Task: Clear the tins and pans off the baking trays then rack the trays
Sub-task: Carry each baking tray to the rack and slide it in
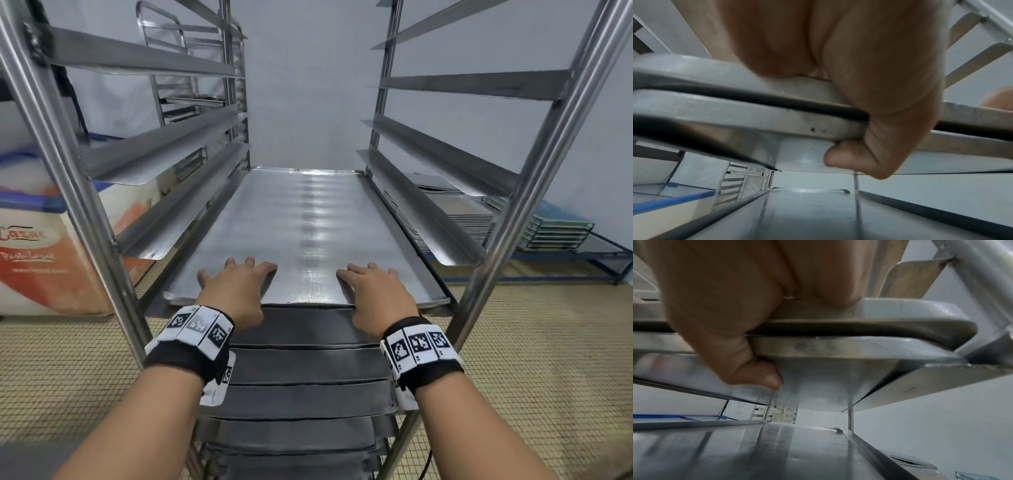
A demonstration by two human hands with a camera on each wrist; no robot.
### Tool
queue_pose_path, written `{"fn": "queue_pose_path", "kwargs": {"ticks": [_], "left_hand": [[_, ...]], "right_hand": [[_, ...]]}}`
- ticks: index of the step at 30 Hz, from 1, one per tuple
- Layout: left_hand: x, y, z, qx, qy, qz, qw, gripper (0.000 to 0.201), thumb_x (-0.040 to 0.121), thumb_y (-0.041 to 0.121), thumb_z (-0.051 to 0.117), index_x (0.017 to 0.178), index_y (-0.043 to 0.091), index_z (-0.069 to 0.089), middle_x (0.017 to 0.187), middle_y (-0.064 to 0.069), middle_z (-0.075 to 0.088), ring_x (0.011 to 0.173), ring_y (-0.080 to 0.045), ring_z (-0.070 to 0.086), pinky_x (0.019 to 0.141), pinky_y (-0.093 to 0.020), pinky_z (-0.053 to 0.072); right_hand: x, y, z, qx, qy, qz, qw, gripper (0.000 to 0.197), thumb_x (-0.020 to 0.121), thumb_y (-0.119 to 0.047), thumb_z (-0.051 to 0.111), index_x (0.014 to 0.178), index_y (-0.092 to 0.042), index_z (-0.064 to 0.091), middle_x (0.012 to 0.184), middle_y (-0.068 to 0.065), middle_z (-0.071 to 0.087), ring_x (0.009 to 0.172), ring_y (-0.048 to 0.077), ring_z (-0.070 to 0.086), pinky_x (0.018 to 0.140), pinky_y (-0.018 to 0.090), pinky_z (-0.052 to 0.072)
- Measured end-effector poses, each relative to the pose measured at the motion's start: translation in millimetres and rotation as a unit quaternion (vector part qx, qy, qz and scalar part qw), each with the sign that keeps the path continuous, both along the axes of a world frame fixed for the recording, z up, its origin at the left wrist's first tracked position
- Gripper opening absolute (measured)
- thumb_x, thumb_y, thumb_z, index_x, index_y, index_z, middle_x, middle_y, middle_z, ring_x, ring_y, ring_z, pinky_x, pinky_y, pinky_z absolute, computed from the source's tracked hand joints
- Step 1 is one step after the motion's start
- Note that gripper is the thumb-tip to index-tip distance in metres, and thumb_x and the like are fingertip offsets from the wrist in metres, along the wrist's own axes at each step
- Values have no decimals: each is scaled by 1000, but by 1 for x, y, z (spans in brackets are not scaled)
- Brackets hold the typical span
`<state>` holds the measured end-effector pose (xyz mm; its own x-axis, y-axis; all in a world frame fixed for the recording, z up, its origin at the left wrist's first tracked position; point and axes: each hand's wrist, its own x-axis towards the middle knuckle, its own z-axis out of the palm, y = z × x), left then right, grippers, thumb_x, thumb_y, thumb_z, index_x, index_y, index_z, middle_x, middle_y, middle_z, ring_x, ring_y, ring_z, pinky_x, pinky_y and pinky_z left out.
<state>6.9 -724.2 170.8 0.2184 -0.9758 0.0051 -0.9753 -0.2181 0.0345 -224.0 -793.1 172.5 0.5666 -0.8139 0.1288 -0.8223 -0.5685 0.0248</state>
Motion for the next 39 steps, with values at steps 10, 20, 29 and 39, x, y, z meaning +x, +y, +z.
{"fn": "queue_pose_path", "kwargs": {"ticks": [10,20,29,39], "left_hand": [[22,33,0,-129,131,-127,975,84,72,55,79,146,31,47,141,5,57,128,-17,53,107,-30,41],[39,95,26,-554,208,71,803,26,85,18,72,106,12,58,104,-10,57,91,-25,56,83,-38,49],[85,72,63,-537,305,231,752,33,95,20,64,115,-3,51,109,-27,60,98,-45,60,82,-49,45],[102,36,54,-585,260,224,735,29,97,18,58,107,-7,49,82,-16,48,82,-47,59,67,-42,35]], "right_hand": [[-7,23,-1,-47,-60,7,997,34,75,-50,64,103,-32,59,94,-12,58,97,17,56,73,30,36],[-64,55,17,-134,-438,-131,879,51,88,-52,62,127,-20,55,113,-3,60,111,17,50,97,38,45],[-93,7,60,-179,-577,-257,754,42,93,-31,61,122,-6,43,120,18,50,107,36,55,88,45,47],[-89,-35,55,-202,-604,-266,724,24,93,-18,54,103,0,43,78,15,50,64,31,53,60,36,45]]}}
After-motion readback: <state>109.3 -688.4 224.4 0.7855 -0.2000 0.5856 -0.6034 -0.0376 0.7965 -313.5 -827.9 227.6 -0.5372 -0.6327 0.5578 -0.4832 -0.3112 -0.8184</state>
